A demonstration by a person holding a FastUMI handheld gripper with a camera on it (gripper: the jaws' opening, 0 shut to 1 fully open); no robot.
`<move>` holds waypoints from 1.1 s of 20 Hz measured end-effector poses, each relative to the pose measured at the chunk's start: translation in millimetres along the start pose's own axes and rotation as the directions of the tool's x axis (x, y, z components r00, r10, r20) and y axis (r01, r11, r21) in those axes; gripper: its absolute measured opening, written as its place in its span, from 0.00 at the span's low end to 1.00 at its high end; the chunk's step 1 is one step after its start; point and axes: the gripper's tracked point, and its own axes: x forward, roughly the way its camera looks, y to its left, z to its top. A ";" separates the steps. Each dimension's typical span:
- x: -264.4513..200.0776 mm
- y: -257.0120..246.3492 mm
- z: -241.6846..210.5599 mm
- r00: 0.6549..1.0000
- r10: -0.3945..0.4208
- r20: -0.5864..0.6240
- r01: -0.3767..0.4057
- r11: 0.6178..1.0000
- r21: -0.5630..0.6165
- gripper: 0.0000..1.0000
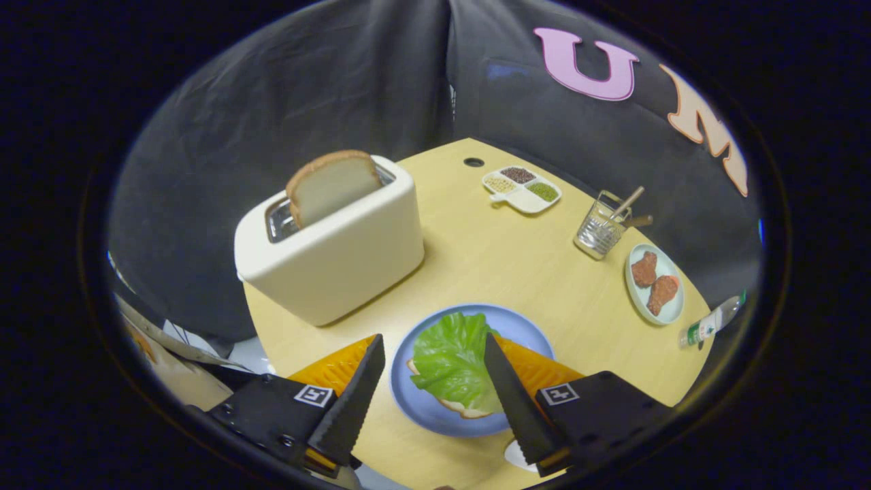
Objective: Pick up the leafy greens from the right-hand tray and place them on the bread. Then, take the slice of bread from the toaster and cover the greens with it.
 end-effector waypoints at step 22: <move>12.7 106.1 147.0 0.990 0.096 0.103 -0.112 0.980 0.166 0.94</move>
